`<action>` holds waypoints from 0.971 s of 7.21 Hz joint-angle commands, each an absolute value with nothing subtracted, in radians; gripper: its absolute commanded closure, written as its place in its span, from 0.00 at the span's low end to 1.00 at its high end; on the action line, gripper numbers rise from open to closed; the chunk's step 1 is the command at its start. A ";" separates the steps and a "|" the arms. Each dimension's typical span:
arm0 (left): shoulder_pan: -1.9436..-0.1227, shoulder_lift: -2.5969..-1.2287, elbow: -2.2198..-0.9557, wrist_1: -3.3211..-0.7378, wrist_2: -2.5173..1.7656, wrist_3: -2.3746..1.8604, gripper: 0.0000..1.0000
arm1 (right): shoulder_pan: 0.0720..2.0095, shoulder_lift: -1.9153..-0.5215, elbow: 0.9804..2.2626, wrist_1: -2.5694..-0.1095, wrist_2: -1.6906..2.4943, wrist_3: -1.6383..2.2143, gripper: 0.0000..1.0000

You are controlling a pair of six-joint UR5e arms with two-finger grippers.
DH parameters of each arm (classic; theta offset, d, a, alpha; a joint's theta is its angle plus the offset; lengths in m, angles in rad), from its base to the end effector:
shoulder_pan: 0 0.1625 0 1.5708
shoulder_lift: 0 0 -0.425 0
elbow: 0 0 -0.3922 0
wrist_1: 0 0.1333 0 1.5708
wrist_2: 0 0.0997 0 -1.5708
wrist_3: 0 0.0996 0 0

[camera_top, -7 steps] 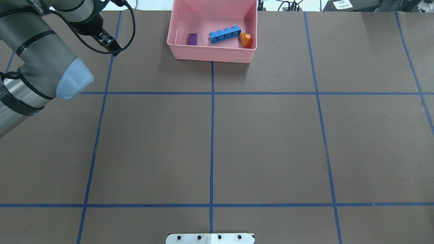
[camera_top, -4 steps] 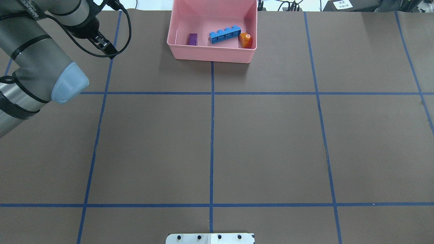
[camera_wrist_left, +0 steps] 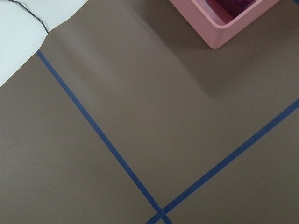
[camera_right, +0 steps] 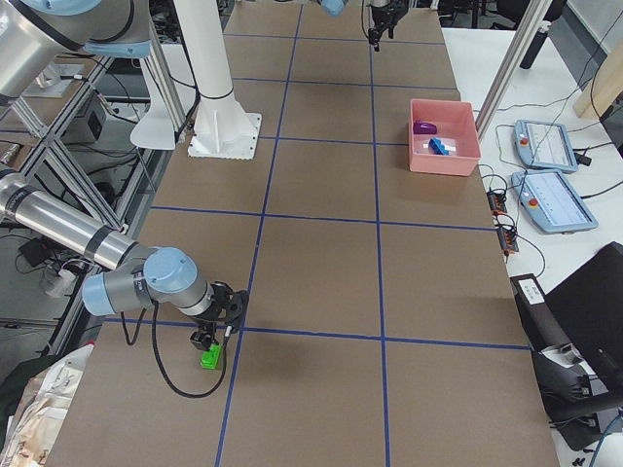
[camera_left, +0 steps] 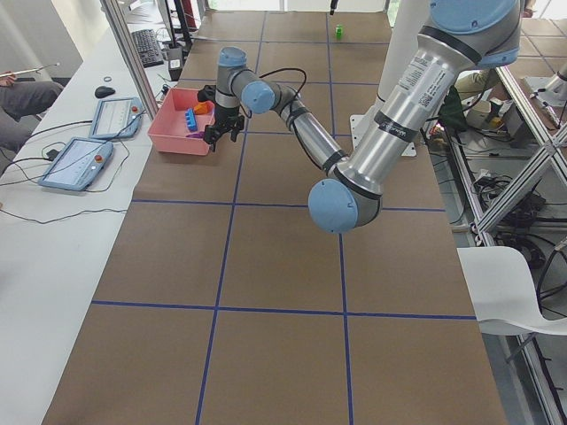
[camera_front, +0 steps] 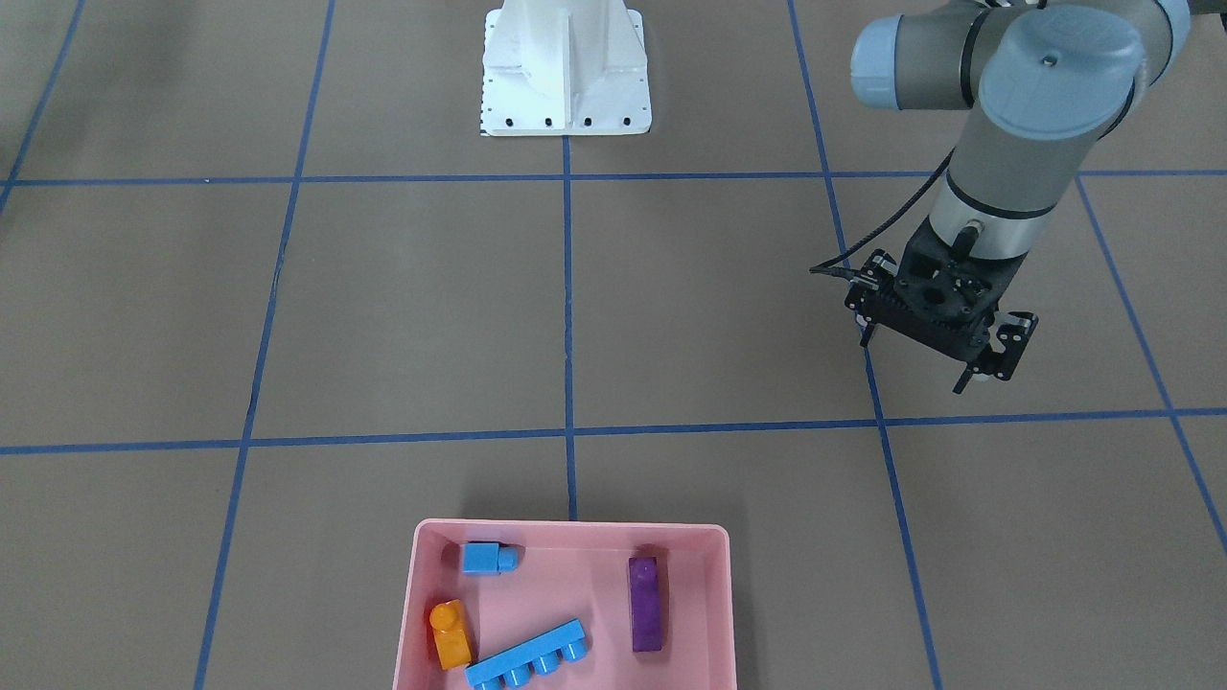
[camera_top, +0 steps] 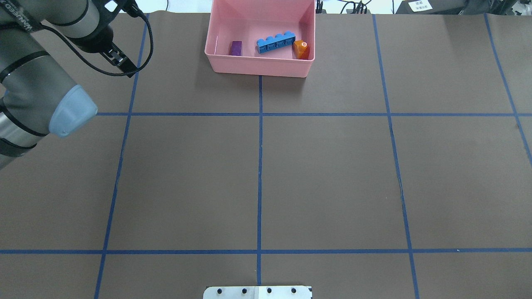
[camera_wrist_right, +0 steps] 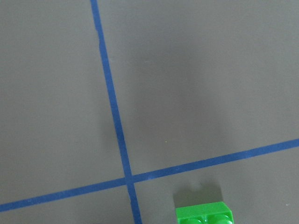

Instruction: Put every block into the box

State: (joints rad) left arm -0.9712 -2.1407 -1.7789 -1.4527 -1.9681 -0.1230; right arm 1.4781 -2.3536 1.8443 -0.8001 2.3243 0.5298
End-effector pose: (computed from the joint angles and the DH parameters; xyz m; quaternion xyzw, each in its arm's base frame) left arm 0.2850 -0.5849 0.2565 0.2311 0.2869 0.2811 0.8861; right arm 0.0503 -0.1631 0.6994 0.0037 -0.3843 0.1531 0.9104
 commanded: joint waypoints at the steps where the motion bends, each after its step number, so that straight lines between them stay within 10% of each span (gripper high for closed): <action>1: -0.969 -2.132 -1.799 -1.451 -1.968 -0.127 0.00 | 1.456 -2.355 1.839 -0.784 2.263 0.594 0.04; 7: -0.965 -2.132 -1.798 -1.453 -1.968 -0.127 0.00 | 1.031 -2.345 1.736 -0.623 2.100 0.525 0.00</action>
State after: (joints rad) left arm -0.9650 -2.1322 -1.7979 -1.4525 -1.9681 -0.1267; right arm 1.0537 -2.3323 1.7993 -0.6771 2.1059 0.5487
